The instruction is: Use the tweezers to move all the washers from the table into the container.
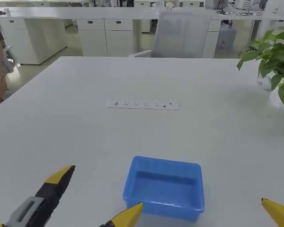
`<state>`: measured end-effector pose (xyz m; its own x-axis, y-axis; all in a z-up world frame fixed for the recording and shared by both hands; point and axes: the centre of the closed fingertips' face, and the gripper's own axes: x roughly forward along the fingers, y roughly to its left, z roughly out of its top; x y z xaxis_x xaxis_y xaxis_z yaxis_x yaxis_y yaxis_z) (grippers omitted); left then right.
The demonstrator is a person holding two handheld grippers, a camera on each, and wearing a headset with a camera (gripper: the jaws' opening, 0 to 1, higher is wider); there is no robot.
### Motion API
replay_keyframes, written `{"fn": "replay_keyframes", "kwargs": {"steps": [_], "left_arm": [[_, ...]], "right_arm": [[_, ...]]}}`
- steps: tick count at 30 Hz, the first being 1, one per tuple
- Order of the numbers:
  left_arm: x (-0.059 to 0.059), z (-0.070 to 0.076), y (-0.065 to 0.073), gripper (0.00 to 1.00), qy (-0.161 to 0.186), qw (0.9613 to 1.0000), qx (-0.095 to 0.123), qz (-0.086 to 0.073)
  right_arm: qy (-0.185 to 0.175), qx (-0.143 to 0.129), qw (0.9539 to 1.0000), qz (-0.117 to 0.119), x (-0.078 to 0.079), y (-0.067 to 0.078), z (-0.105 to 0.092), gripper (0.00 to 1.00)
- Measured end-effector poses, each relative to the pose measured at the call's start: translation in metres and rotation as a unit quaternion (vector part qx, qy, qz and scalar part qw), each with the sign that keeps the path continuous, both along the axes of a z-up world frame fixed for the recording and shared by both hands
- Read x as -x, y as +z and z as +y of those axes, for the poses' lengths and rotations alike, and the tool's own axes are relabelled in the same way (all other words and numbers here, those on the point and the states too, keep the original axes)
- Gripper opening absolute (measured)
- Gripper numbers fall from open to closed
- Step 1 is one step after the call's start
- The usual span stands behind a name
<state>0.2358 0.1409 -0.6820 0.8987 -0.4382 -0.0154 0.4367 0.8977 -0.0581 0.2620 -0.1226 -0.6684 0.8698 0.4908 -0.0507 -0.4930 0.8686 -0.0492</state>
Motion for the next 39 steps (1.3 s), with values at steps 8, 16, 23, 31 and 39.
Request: {"fn": "replay_keyframes", "kwargs": {"steps": [8,16,23,31,39], "left_arm": [[0.003,-0.01,-0.008,0.72,-0.023,0.9988,-0.005,0.044],[0.008,-0.021,-0.022,0.67,-0.062,0.9941,-0.041,0.078],[0.012,-0.028,-0.032,0.65,-0.098,0.988,-0.037,0.113],[0.022,-0.035,-0.052,0.56,-0.152,0.9718,-0.046,0.175],[0.034,-0.046,-0.071,0.44,-0.214,0.9489,-0.074,0.22]], "right_arm": [[0.028,0.032,0.9982,0.042,0.002,-0.019,0.011,0.77],[0.079,0.085,0.9837,0.138,0.013,-0.057,0.029,0.65],[0.124,0.133,0.9688,0.168,0.024,-0.073,0.046,0.51],[0.207,0.161,0.9456,0.193,0.039,-0.09,0.08,0.3],[0.265,0.205,0.9197,0.204,0.053,-0.108,0.097,0.21]]}}
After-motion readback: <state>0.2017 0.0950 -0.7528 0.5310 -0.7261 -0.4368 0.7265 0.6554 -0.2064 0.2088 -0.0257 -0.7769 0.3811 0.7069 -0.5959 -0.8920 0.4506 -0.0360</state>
